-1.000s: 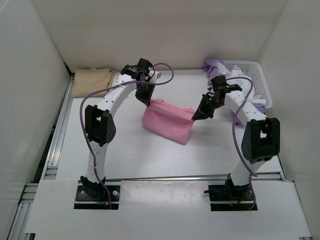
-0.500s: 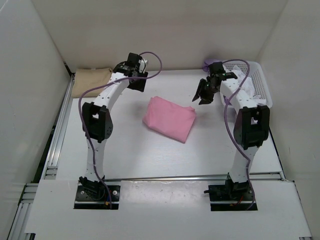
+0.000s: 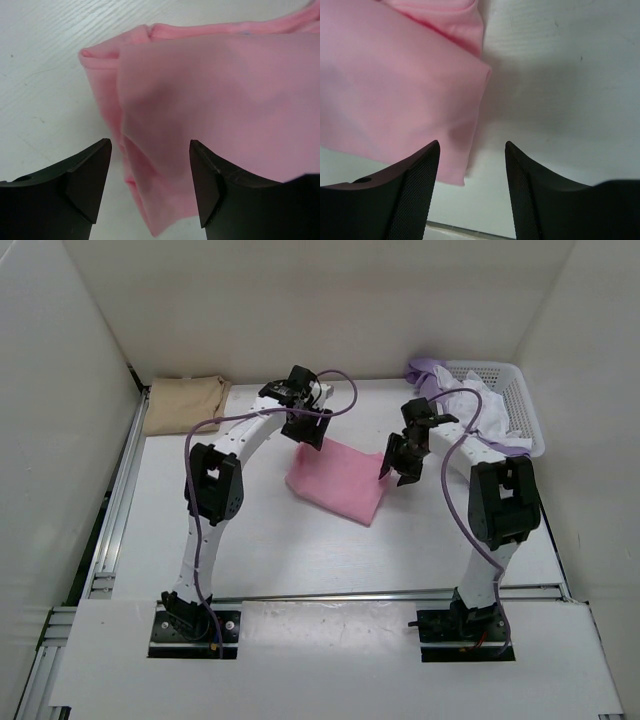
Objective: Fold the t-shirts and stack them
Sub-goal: Fold the long partially folded tshirt into a neat square
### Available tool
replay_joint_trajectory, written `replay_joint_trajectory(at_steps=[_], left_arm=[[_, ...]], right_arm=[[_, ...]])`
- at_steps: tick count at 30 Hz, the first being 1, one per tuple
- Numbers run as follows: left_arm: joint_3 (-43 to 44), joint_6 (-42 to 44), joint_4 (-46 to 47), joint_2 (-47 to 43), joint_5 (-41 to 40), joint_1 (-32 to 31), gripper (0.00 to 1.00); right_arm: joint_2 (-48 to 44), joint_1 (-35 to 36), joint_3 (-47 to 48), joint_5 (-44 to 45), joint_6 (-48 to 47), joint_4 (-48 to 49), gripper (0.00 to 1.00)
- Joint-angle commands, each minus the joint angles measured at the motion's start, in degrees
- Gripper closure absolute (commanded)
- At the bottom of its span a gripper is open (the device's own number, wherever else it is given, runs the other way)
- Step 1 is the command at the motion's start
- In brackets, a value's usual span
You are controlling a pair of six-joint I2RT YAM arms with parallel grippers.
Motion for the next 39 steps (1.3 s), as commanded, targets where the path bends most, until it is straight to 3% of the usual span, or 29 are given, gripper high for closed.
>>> replay_joint_trajectory(at_steps=[1, 6, 12, 14, 16, 17, 20, 24, 35, 39], left_arm=[[1.31, 0.01, 2.15, 0.21, 0.87, 1.69, 0.25], [1.93, 0.01, 3.90, 2.15, 0.24, 2.22, 0.25], [1.40, 0.01, 6.18, 2.68, 2.87, 2.74, 0.38], [1.40, 0.01, 6.19, 2.68, 6.38, 3.26, 0.48], [1.93, 0.01, 6.19, 2.68, 7.88, 3.27, 0.63], [1.93, 0.01, 6.19, 3.20, 7.89, 3.27, 0.76], [1.40, 0.01, 6.19, 3.21, 7.89, 3.27, 0.90], [0.27, 0.01, 6.19, 3.21, 7.89, 3.80, 0.90], [-6.32, 0.01, 6.72, -11.37, 6.75, 5.64, 0.90], [-7.56, 0.01, 7.24, -10.25, 4.39, 5.64, 0.90]], right_arm=[[3.05, -0.06, 2.12, -1.42, -0.75, 4.45, 0.40], [6.48, -0.06, 3.35, -2.04, -1.89, 5.51, 0.42], [5.88, -0.06, 3.97, 0.59, -3.03, 8.23, 0.48], [5.87, -0.06, 3.97, 1.20, -3.65, 8.24, 0.52], [5.26, -0.06, 3.97, 1.73, -4.18, 8.76, 0.62], [5.26, -0.06, 3.97, 1.74, -4.18, 9.37, 0.66], [5.26, -0.06, 3.97, 2.26, -4.18, 9.38, 0.86], [4.65, 0.47, 3.97, 3.49, -4.18, 9.38, 1.00], [-5.90, 4.60, 2.30, 10.34, -5.34, 14.21, 1.00], [-2.40, 3.99, 6.49, 10.96, -4.09, 13.17, 1.00]])
